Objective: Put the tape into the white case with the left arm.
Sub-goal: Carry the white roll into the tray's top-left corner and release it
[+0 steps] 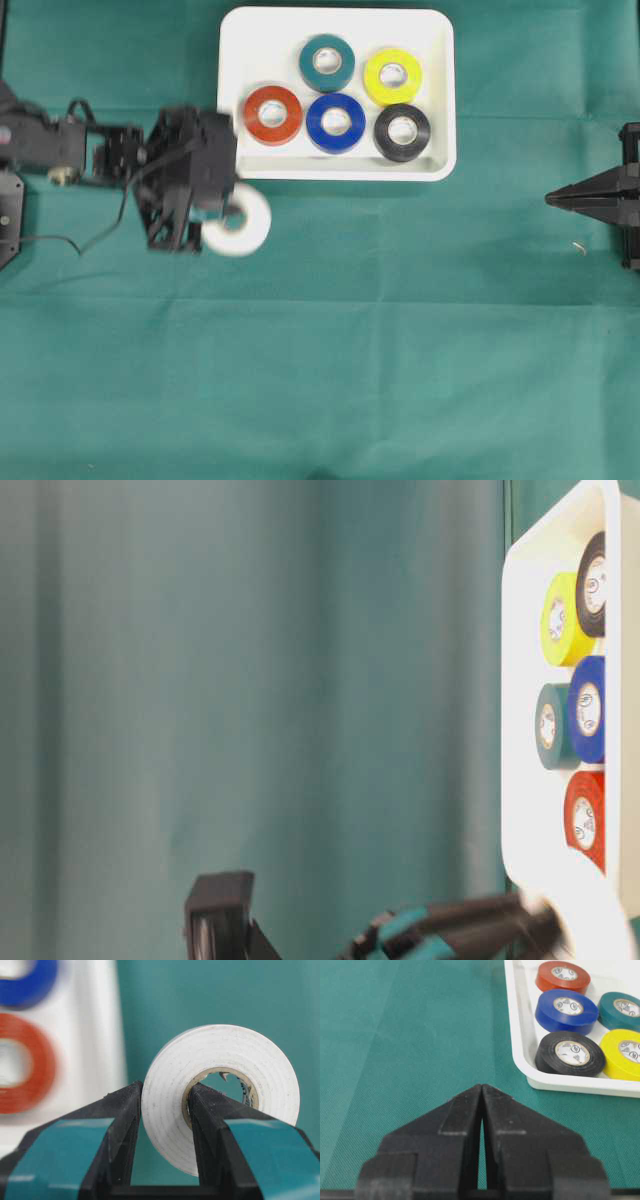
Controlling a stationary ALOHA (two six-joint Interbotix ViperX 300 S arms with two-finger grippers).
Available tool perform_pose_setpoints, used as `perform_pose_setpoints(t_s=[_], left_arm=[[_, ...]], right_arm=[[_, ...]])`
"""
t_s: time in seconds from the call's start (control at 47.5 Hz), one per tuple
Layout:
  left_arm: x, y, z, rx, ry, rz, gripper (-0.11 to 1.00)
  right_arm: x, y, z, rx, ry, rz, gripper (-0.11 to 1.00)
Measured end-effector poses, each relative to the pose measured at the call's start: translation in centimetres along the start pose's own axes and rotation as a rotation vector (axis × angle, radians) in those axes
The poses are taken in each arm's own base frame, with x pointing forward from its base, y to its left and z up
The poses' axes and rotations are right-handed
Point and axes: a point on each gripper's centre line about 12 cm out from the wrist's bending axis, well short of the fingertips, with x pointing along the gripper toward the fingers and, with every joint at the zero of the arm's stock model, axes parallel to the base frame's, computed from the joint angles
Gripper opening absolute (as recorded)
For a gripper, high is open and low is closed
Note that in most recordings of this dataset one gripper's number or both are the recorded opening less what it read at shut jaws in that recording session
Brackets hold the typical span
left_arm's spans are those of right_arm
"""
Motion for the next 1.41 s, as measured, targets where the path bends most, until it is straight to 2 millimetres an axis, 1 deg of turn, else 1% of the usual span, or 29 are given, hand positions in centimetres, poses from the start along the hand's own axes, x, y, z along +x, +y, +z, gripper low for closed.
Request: perform_pose_setpoints(t_s=[0.147,0.231,0.421,0.589,0.715,0.883,0.968,1.157,1.178,1.199,1.346,1.388,1.409], left_arm=[[0.3,3.7,0.6,-0.062,-0.018,0.076,0.27],[0.7,5.3,0.8,-0.082,-0.018,0.106,0.27],[2.0,9.6,0.4,-0.132,0.014,0.177,0.27],[3.1,12.6,0.0,-0.147,0.04,0.22,0.27],[3.8,14.2,-0.4,-0.171,0.056,0.239,0.27],[4.4,15.4,-1.0,-0.193,0.072,0.255,0.27],[4.5,15.8,-1.3,-0.2,0.077,0.26,0.27],[4.5,15.8,-1.4,-0.201,0.08,0.259,0.28],[4.5,15.8,-1.3,-0.2,0.079,0.259,0.31],[4.5,15.8,-1.3,-0.2,0.079,0.259,0.37],[4.5,15.8,-1.3,-0.202,0.078,0.259,0.83],[4.5,15.7,-1.4,-0.202,0.08,0.259,0.92],[4.5,15.7,-1.4,-0.202,0.08,0.259,0.95]], right_arm=[[0.0,0.0,0.0,0.0,0.0,-0.001,-0.09],[0.0,0.0,0.0,0.0,0.0,-0.001,-0.09],[0.0,0.0,0.0,0.0,0.0,0.0,-0.09],[0.0,0.0,0.0,0.0,0.0,-0.001,-0.09],[0.0,0.0,0.0,0.0,0.0,-0.001,-0.09],[0.0,0.0,0.0,0.0,0.0,-0.001,-0.09],[0.0,0.0,0.0,0.0,0.0,-0.001,-0.09],[0.0,0.0,0.0,0.0,0.0,-0.001,-0.09],[0.0,0.0,0.0,0.0,0.0,-0.001,-0.09],[0.0,0.0,0.0,0.0,0.0,0.0,-0.09],[0.0,0.0,0.0,0.0,0.0,0.0,-0.09],[0.0,0.0,0.0,0.002,0.0,-0.002,-0.09],[0.0,0.0,0.0,0.002,0.0,-0.002,-0.09]])
